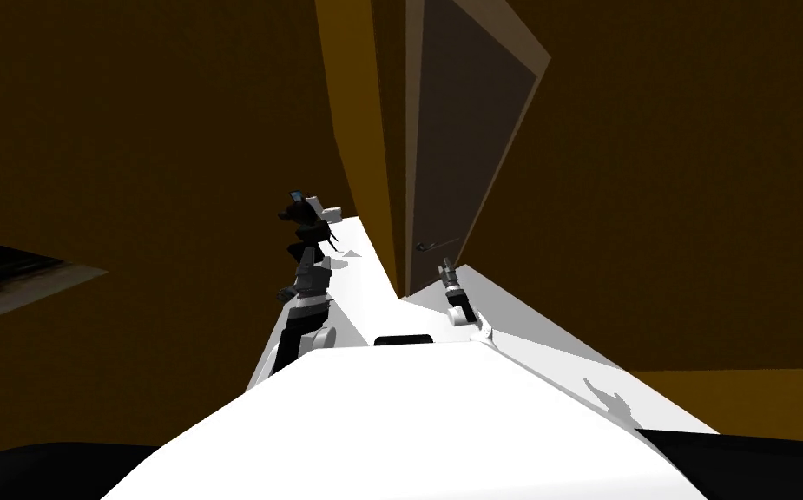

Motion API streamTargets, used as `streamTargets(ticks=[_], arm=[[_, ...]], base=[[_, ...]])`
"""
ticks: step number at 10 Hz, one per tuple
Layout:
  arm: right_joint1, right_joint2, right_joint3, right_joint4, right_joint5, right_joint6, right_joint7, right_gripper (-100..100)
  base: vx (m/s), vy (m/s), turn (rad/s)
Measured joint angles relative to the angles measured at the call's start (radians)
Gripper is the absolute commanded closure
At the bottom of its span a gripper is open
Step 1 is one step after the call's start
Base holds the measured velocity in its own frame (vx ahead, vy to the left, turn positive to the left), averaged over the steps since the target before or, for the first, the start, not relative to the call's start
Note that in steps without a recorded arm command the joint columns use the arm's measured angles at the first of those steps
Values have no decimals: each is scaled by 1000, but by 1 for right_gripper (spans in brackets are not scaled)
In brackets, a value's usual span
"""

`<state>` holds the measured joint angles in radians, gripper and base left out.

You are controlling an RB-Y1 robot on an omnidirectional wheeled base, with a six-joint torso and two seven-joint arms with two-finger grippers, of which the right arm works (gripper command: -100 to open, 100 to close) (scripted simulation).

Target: Pull the door open

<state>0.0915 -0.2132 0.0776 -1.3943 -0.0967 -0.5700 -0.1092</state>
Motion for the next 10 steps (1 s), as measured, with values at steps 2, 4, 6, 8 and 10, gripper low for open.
streamTargets(ticks=[2, 4, 6, 8, 10], arm=[[-21, -11, 5, 56, 0, -10, -6, -100], [-35, -19, 11, 100, 1, -22, -11, -100], [-56, -27, 16, 154, 1, -32, -14, -100], [-82, -41, 21, 218, 1, -47, -22, -100], [-98, -51, 26, 261, 1, -54, -29, -100]], base=[[43, -86, 195], [33, -72, 81], [26, -100, 177], [41, -104, 182], [30, -63, 82]])
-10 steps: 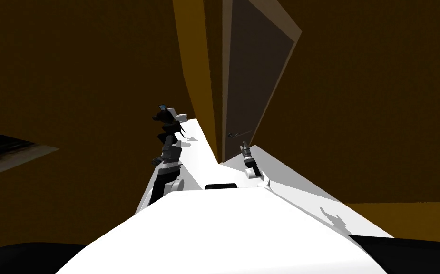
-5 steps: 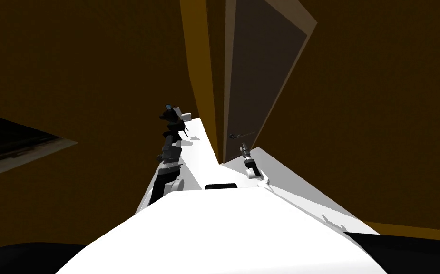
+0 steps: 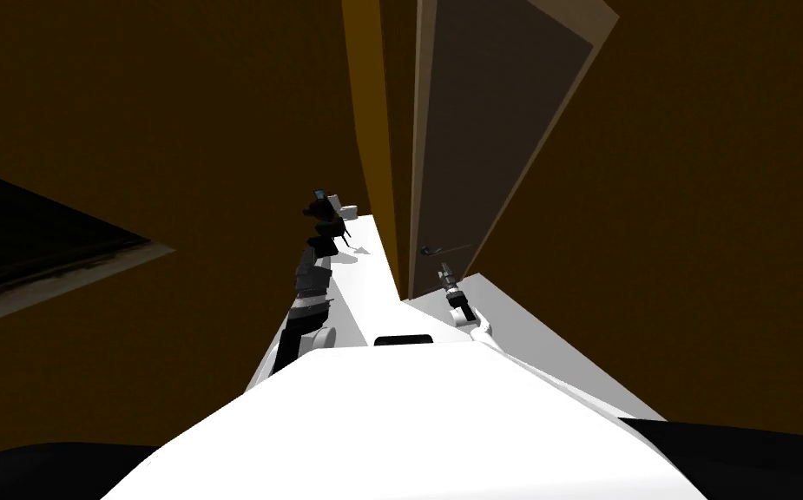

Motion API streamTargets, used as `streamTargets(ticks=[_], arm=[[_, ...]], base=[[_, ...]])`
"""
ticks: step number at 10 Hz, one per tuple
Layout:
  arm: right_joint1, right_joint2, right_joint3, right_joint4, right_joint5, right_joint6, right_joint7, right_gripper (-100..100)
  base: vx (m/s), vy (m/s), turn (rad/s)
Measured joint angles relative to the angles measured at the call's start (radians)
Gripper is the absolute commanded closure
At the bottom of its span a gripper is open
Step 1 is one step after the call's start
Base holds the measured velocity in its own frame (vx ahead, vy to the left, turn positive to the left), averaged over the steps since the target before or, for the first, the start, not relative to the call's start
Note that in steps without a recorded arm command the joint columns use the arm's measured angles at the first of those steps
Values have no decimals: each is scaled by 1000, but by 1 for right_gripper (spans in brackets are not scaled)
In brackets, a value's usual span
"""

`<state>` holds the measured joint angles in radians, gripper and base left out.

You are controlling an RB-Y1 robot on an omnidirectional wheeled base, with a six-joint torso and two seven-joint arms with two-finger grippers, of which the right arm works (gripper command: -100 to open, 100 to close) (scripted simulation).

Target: Pull the door open

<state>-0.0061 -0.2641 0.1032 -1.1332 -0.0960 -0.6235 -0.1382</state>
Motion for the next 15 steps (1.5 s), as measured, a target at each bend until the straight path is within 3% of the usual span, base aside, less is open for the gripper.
streamTargets(ticks=[15], arm=[[-143, -68, 35, 368, 1, -72, -39, -100]], base=[[25, -92, 132]])
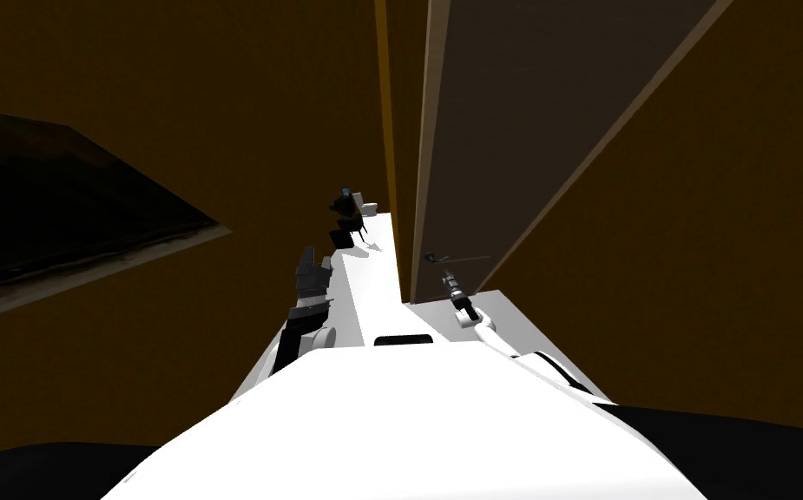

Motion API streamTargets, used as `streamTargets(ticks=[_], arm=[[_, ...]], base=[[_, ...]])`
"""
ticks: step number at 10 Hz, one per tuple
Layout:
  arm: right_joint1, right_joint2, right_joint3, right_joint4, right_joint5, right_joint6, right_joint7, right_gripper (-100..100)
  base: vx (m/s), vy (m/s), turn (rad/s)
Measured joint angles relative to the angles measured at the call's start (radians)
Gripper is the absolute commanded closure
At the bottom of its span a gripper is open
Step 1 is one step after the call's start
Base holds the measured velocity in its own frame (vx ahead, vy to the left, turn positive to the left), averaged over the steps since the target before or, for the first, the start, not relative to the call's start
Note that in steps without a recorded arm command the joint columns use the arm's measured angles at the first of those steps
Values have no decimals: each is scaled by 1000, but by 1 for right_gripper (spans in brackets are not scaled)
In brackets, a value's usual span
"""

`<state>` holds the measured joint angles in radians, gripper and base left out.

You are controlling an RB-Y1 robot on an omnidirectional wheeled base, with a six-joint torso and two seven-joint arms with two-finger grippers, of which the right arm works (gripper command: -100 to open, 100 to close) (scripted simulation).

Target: Pull the door open

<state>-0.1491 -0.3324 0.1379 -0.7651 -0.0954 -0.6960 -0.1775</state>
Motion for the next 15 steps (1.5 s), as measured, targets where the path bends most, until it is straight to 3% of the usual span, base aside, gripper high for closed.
streamTargets(ticks=[1, 2, 4, 6, 10, 11, 15], arm=[[0, -1, 0, 1, 0, 0, -1, -100], [15, -17, -7, -10, -5, 1, -9, -100], [21, -32, -21, 28, -15, -30, -21, -100], [53, -60, -45, 30, -30, -52, -36, -100], [64, -118, -74, 111, -52, -120, -82, -100], [62, -119, -75, 115, -52, -124, -85, 100], [63, -118, -74, 111, -53, -119, -83, 100]], base=[[136, 55, 153], [186, 77, 164], [206, 100, 191], [159, 58, 144], [146, 21, 129], [-10, -1, -11], [-16, -2, 1]])
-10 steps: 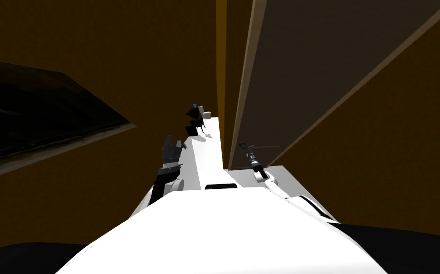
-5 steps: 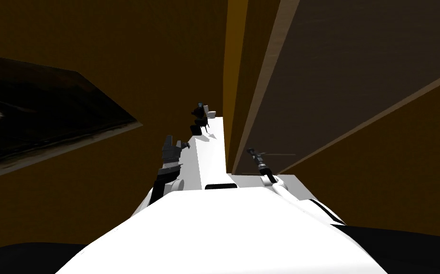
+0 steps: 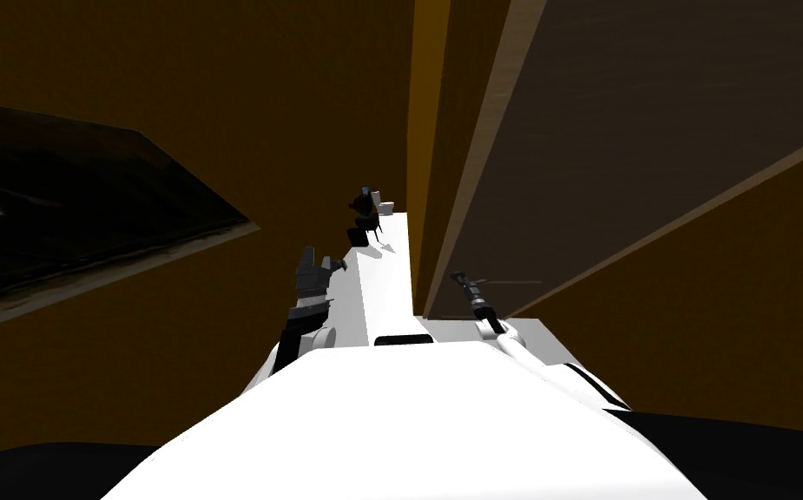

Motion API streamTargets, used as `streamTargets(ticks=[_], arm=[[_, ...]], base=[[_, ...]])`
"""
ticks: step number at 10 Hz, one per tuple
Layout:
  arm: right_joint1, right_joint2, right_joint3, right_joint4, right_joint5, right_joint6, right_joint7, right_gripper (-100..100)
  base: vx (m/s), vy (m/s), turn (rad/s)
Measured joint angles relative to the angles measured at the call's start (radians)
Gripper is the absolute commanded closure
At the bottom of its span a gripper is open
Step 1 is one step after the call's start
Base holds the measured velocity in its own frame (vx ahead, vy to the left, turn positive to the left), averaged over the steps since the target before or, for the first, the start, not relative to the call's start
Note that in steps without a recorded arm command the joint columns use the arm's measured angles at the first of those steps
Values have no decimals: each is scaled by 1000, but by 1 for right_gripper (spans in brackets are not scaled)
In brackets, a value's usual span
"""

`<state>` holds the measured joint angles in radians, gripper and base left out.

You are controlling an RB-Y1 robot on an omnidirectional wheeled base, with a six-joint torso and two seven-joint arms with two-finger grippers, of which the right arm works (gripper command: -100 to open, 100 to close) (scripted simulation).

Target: Pull the door open

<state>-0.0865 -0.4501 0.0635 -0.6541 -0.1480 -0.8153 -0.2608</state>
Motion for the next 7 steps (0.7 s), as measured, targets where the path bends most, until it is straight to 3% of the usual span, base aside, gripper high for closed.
streamTargets(ticks=[2, 7], arm=[[1, 0, 0, 0, 0, 0, 0, 100], [32, -47, 44, -2, 13, -55, -53, 100]], base=[[-40, -21, 59], [-192, -77, 127]])
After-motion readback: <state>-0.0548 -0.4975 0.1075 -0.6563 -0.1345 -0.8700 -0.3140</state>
